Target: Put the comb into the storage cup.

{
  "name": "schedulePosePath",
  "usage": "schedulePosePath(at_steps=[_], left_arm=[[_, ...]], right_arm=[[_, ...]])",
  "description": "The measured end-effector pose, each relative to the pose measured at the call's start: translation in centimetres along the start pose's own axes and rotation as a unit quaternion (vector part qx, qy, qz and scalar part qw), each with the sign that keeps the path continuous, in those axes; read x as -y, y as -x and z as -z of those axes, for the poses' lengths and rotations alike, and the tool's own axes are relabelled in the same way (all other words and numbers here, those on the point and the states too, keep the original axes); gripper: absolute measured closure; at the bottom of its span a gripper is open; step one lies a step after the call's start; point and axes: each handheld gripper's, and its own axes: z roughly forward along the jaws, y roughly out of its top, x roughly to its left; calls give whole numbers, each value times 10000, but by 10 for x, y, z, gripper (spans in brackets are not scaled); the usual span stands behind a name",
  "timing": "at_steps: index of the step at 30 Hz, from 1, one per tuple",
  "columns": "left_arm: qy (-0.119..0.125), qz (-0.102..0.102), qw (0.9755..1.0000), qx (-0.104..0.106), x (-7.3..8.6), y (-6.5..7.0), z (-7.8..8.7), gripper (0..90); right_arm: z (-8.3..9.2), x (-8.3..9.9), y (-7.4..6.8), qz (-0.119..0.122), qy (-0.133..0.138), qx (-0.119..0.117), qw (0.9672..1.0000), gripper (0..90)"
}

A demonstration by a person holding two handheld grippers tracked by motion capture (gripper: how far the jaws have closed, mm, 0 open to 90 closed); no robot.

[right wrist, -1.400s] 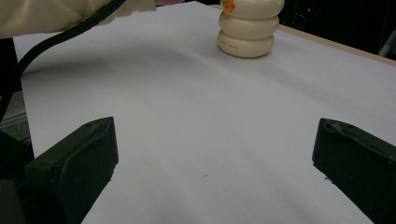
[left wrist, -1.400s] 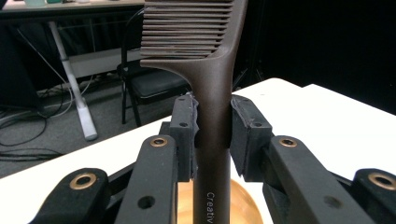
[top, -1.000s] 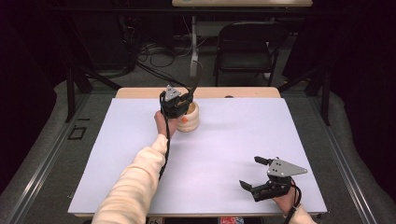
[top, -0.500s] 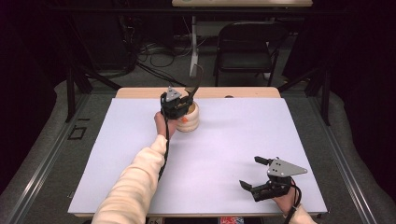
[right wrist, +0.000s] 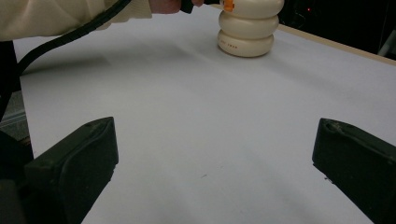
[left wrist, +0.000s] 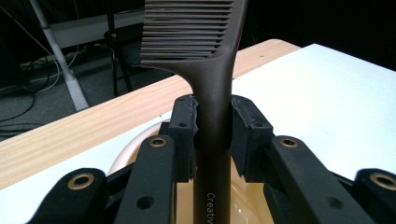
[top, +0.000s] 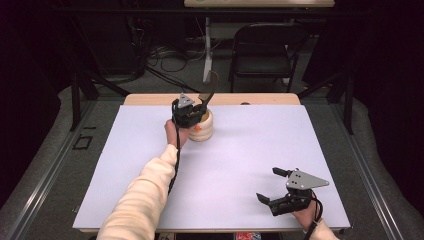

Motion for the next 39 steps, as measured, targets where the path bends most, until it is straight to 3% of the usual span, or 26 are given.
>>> schedulePosePath(at_steps=[8,9,19,27,31,39], left_arm=[[-80,-49,9999,92,1,-1,0,697],[-61,-40,9999,95,1,0,1,620],[-83,-67,9997,212,-6,-2,14,428],[-294,-183,9988,349,-11,-2,22,301],[-343,-198,9982,454,-13,-1,28,184],[-428,-296,9970,579,-18,2,45,108]], right_arm=[[0,0,0,1,-3,1,10000,0],[0,0,0,9,-5,10,10000,0],[0,0,0,-2,-4,8,10000,0],[0,0,1,-13,0,16,10000,0],[0,0,1,-1,-8,30,10000,0],[0,0,0,-2,-7,0,10000,0]])
